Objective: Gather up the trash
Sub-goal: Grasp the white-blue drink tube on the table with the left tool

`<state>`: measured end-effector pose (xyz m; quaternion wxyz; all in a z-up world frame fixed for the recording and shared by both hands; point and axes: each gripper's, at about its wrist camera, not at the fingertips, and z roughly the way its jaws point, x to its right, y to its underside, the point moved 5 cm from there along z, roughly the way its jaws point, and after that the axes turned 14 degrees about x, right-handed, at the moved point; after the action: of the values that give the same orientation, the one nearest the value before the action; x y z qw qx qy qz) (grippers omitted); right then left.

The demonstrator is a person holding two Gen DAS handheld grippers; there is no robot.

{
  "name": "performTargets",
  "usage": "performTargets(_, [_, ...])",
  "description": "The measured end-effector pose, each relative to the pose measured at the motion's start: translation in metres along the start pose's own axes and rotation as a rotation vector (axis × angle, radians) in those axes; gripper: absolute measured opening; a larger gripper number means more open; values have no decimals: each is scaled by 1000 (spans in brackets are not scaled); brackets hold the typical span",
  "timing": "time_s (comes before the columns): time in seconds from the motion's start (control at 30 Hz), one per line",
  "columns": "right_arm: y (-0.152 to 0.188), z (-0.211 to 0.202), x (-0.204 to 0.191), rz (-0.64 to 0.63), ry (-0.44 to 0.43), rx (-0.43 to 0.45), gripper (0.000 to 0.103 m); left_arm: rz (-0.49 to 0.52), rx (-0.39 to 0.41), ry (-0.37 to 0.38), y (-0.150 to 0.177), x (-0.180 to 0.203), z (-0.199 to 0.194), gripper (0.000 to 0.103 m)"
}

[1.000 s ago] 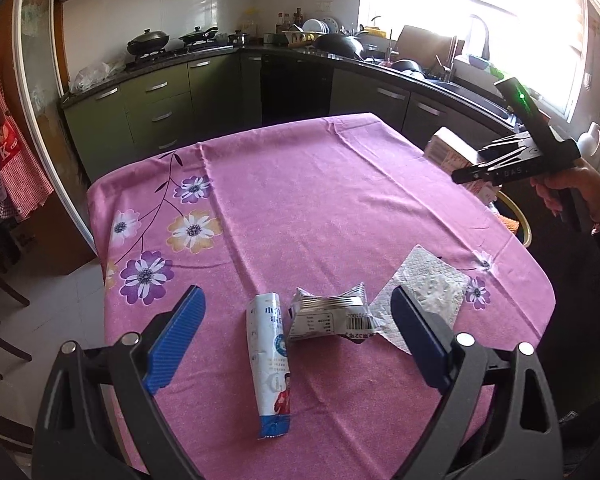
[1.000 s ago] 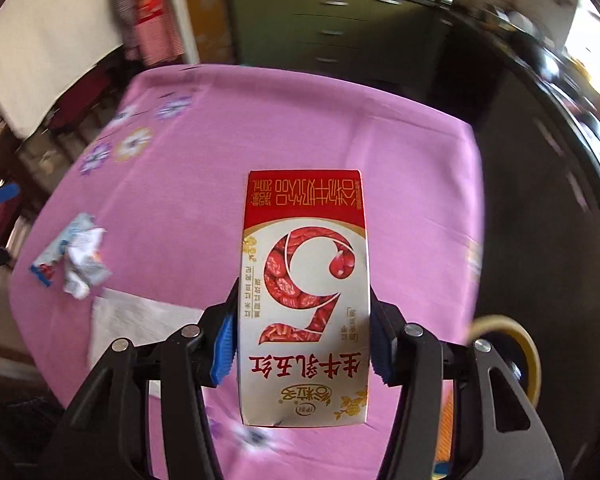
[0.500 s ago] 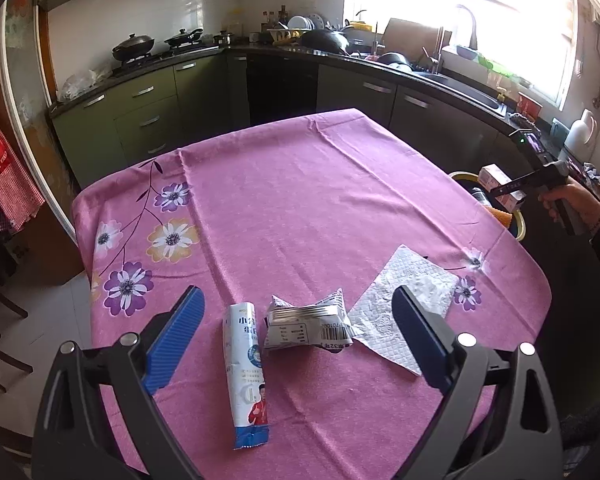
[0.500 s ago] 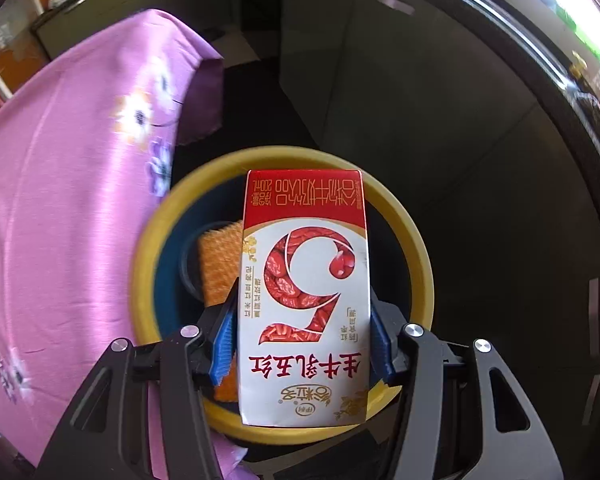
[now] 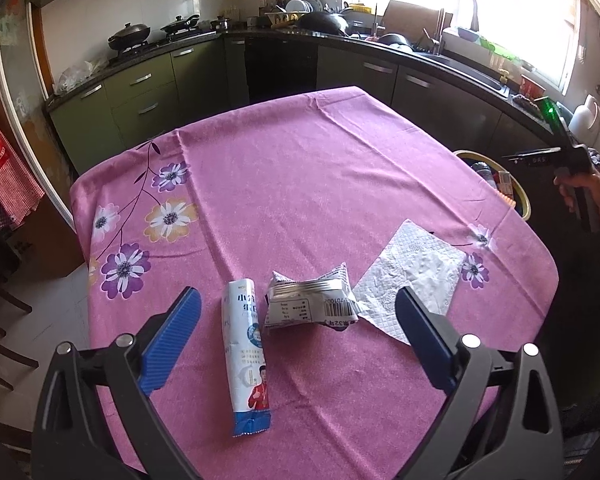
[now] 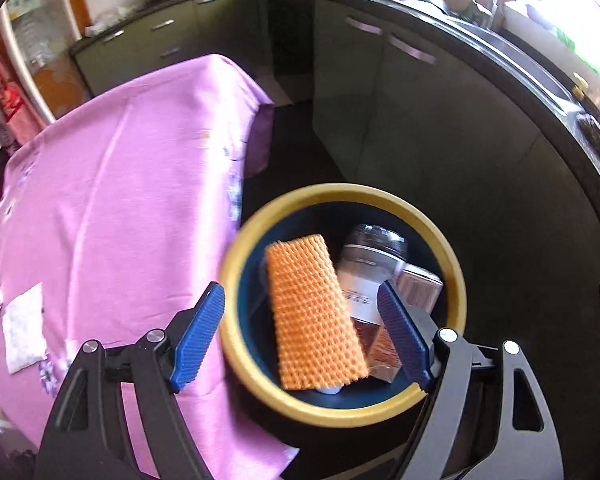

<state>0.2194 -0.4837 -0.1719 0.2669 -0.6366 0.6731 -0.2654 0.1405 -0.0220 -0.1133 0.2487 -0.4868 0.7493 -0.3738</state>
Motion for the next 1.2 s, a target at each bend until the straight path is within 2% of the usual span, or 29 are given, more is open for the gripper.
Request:
performTargets(0.3, [-2, -22, -56, -79, -97, 38, 79, 36, -82, -20, 21, -7, 14, 93])
performTargets(0.43, [2, -27, -64, -99, -113, 29, 79, 45, -144, -11, 38, -13, 22, 93])
performTargets(0.63, [6, -25, -69, -112, -133, 22, 79, -14, -205, -27, 51, -28, 35, 74])
performTargets(0.7, [7, -25, -71, -114, -138, 19, 79, -28, -219, -31, 55, -32, 39, 62])
performTargets(1.0, [9, -26, -75, -123, -149, 13, 79, -56, -260, -33, 65, -36, 46, 31])
performTargets(1.2, [14, -28, -75, -125, -155, 7, 79, -70, -252, -37, 65, -41, 42, 29])
